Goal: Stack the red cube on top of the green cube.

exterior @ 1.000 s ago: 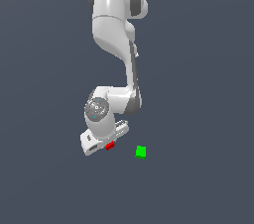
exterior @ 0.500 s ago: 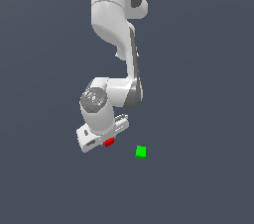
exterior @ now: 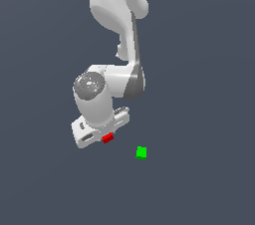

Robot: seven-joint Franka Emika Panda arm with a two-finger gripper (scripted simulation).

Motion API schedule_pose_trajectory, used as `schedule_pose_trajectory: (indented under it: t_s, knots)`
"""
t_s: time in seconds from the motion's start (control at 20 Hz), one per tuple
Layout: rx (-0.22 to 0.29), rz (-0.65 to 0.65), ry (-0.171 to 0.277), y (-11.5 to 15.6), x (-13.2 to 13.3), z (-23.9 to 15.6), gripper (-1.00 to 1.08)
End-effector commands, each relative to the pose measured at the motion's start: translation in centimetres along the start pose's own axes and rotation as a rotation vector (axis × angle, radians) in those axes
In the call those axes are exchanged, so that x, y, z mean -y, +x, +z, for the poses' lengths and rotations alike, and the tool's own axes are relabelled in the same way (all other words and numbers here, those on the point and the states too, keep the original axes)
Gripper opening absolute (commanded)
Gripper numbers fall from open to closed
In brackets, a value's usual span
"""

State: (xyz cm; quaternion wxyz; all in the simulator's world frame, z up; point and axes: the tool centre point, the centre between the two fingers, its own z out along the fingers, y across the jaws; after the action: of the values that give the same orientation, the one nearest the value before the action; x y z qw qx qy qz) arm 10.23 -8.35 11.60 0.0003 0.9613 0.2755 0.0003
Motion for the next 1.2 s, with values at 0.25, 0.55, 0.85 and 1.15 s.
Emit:
schedule_pose_trajectory:
  t_s: [0.25, 0.55, 0.85, 1.15]
  knots:
    - [0.000, 0.000, 0.000, 0.2, 0.1, -0.3, -1.00]
    - [0.000, 0.000, 0.000, 2.1, 2.0, 0.8, -1.00]
    - [0.000, 0.000, 0.000, 5.7, 5.4, 2.8, -1.00]
    - [0.000, 0.000, 0.000, 9.1, 8.5, 4.6, -1.00]
